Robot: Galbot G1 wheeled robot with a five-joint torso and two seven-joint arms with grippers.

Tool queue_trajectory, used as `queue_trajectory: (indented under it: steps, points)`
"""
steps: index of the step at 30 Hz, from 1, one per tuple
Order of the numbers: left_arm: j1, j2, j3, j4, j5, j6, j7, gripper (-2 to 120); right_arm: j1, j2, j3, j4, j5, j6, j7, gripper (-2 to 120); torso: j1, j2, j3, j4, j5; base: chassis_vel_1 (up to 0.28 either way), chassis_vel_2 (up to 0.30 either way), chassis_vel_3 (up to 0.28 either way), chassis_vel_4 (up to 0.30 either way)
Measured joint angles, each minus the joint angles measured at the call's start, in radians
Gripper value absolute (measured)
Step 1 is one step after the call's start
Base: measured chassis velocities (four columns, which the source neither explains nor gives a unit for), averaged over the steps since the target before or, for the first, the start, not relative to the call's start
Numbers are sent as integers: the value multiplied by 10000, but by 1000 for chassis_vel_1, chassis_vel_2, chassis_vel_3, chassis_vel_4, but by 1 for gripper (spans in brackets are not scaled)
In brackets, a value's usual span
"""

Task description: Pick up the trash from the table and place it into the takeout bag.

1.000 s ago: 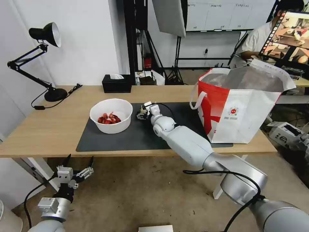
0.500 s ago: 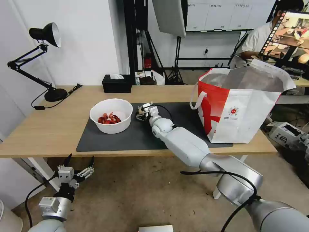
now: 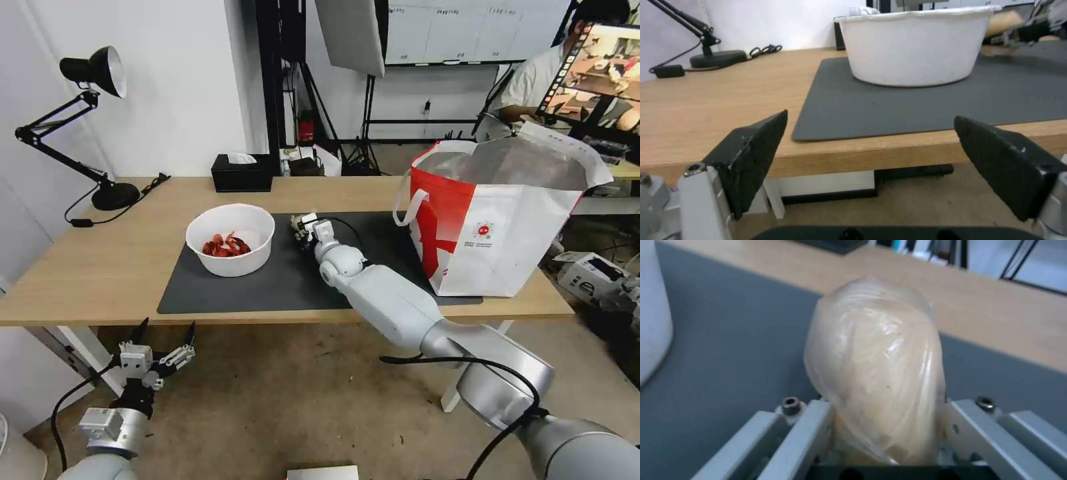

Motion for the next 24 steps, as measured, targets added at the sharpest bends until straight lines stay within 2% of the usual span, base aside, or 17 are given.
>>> queue_trajectory:
  steps: [2, 3, 6, 7, 9, 10, 13, 14, 17, 24]
  points:
    - [54, -14, -33, -22, 2, -30, -6, 100, -365, -504, 128, 1209, -82, -325, 1295, 10, 0, 0, -1, -3, 0, 0, 0, 0, 0]
    - [54, -14, -33, -22, 2, -30, -6, 100, -365, -504, 128, 1209, -82, -325, 1295, 10, 0, 0, -1, -3, 0, 0, 0, 0, 0]
    - [130, -14, -63, -28, 24, -103, -8, 100, -918, -1303, 352, 2906, -204, -499, 2537, 9, 0, 0, 0, -3, 1, 0, 0, 0, 0]
    - [130, -14, -63, -28, 24, -103, -8, 100, -918, -1303, 352, 2906, -204, -499, 2537, 9, 0, 0, 0, -3, 1, 0, 0, 0, 0]
    - [150, -16, -76, -55, 32, -117, -8, 100, -1286, -1883, 645, 4180, -408, -518, 3032, 9, -1, 0, -1, -3, 2, 0, 0, 0, 0]
    - [150, -16, -76, -55, 32, -117, -8, 100, -1286, -1883, 645, 4180, -408, -518, 3032, 9, -1, 0, -1, -3, 2, 0, 0, 0, 0]
    - [151, -53, -26, -153, 87, -116, -11, 100, -1731, -2712, 1235, 6055, -552, -467, 3319, 8, -1, 1, -1, -4, 1, 0, 0, 0, 0]
    - [151, -53, -26, -153, 87, -116, -11, 100, -1731, -2712, 1235, 6055, -552, -467, 3319, 8, -1, 1, -1, -4, 1, 0, 0, 0, 0]
    - [145, -80, 56, -244, 160, -79, -23, 100, -1916, -3261, 1718, 7237, -704, -378, 3695, 8, 0, 0, -1, -3, 1, 0, 0, 0, 0]
    - [169, -102, 90, -377, 201, -29, -43, 100, -1883, -3993, 2489, 8274, -1266, -421, 4433, 8, 0, 0, -1, -3, 0, 0, 0, 0, 0]
